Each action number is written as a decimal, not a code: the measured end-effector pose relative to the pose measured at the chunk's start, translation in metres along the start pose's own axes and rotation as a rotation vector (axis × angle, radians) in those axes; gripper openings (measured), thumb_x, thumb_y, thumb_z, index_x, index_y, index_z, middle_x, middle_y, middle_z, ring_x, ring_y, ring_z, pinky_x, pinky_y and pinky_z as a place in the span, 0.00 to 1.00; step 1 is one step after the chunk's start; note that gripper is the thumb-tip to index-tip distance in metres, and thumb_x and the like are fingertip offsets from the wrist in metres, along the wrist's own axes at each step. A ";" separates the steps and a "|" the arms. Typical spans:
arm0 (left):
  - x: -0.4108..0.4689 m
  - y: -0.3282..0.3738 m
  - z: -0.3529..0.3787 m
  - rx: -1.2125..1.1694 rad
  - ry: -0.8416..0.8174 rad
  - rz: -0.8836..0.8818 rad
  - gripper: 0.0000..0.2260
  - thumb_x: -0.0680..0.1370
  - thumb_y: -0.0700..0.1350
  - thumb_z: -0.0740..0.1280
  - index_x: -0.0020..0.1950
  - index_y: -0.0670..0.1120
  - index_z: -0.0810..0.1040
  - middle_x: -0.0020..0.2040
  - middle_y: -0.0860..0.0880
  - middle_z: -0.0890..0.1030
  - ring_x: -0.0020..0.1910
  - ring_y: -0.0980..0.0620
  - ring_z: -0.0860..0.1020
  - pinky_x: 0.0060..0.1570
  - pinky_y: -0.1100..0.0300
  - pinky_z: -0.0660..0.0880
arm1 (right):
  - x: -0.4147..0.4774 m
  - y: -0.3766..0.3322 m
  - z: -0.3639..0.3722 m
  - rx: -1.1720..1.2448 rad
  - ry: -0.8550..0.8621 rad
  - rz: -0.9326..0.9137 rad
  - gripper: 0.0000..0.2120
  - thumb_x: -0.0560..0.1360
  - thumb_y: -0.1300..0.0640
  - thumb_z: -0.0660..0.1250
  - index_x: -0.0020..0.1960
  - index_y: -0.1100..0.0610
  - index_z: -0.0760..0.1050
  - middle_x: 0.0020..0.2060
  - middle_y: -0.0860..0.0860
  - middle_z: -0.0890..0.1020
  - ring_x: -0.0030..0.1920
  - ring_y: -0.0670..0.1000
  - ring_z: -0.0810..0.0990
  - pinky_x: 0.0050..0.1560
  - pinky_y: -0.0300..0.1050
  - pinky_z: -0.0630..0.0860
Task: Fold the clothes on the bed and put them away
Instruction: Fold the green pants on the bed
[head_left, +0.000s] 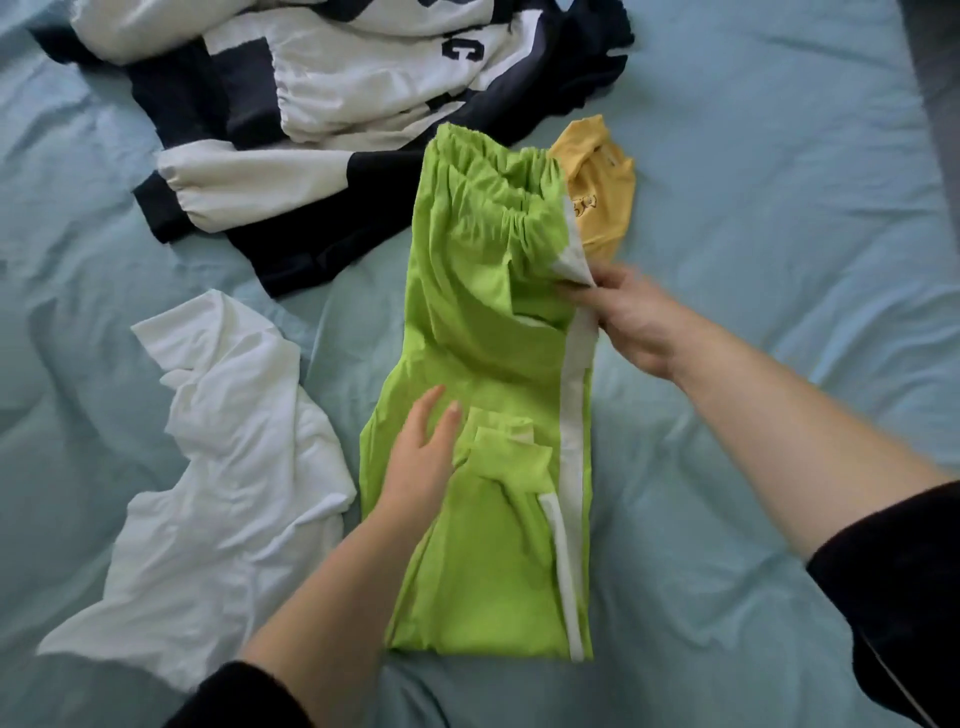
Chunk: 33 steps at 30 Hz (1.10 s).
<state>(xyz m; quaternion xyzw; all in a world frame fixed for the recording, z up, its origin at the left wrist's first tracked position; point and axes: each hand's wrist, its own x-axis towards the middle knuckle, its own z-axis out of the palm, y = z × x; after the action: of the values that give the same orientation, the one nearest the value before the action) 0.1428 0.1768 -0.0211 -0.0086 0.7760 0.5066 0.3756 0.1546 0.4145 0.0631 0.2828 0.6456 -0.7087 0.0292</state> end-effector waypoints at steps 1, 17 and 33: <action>-0.010 -0.001 -0.011 -0.191 0.001 -0.112 0.18 0.81 0.58 0.57 0.69 0.54 0.71 0.72 0.51 0.71 0.67 0.52 0.71 0.62 0.57 0.68 | -0.018 0.004 0.000 -0.026 -0.027 0.003 0.12 0.76 0.68 0.63 0.54 0.55 0.78 0.43 0.42 0.85 0.47 0.39 0.82 0.48 0.30 0.75; -0.047 -0.039 -0.035 -0.403 -0.112 -0.411 0.34 0.65 0.62 0.76 0.66 0.48 0.74 0.60 0.48 0.80 0.57 0.46 0.80 0.58 0.44 0.77 | -0.138 0.158 0.094 0.571 0.524 0.424 0.14 0.78 0.44 0.64 0.56 0.51 0.79 0.51 0.51 0.85 0.48 0.50 0.84 0.48 0.47 0.80; -0.094 -0.091 -0.025 0.266 -0.052 -0.315 0.14 0.76 0.50 0.71 0.57 0.46 0.76 0.54 0.48 0.81 0.50 0.50 0.78 0.51 0.55 0.75 | -0.195 0.209 0.110 -0.208 0.568 0.360 0.04 0.76 0.58 0.69 0.45 0.53 0.74 0.38 0.49 0.80 0.41 0.53 0.79 0.40 0.44 0.73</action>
<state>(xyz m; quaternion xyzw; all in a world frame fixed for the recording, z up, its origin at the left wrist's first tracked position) 0.2315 0.0780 -0.0316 -0.0673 0.8150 0.3348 0.4681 0.3635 0.2145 -0.0389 0.5737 0.6364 -0.5157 0.0014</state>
